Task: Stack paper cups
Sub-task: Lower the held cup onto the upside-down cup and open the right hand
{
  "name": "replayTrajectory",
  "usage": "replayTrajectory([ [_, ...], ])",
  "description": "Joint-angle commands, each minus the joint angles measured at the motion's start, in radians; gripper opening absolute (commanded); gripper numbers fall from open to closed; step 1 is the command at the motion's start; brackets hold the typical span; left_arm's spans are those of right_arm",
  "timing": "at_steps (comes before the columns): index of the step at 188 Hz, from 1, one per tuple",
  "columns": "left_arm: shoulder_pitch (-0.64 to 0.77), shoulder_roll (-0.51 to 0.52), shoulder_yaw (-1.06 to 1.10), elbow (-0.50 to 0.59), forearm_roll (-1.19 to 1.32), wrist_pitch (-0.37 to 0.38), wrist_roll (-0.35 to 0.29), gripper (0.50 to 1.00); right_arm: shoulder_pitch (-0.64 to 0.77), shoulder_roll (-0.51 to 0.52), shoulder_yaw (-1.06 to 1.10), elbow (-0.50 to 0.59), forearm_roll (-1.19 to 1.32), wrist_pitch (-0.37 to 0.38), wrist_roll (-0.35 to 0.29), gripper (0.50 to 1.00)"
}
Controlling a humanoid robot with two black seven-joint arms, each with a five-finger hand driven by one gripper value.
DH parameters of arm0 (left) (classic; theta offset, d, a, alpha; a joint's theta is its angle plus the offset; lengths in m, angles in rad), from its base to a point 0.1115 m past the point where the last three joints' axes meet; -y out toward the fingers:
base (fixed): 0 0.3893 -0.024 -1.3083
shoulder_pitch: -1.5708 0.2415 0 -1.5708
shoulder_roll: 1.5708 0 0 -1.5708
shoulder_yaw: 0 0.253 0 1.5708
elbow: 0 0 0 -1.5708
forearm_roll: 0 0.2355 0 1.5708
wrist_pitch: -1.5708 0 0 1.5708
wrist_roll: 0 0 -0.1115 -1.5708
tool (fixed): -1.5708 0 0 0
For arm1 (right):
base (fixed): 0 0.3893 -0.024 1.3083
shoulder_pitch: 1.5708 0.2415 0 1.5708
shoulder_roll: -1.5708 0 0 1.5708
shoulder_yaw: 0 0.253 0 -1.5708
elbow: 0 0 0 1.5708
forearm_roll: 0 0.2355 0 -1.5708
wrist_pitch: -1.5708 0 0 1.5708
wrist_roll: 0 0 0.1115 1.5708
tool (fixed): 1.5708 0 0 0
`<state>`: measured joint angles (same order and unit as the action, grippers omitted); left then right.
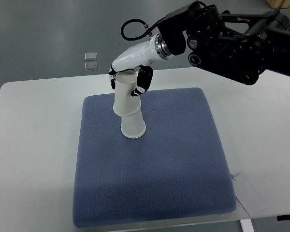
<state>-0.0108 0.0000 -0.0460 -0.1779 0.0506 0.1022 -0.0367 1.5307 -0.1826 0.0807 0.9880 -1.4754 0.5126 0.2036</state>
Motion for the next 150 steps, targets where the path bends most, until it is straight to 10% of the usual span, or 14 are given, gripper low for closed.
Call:
replayTrajectory([
  [1,0.002,0.0,0.0,0.0,0.0,0.001,0.0,1.0,-0.001,0.002,-0.001,0.0,0.0,0.0,-0.001,0.5],
  [127,0.0,0.0,0.0,0.0,0.0,0.001,0.0,1.0,-0.064,0.008,-0.002,-0.002,-0.02,-0.026,-0.009,0.5],
  [150,0.0,0.0,0.0,0.0,0.0,0.001,0.0,1.0,-0.081,0.006,-0.01,-0.005,-0.022,-0.042,-0.01,0.637],
])
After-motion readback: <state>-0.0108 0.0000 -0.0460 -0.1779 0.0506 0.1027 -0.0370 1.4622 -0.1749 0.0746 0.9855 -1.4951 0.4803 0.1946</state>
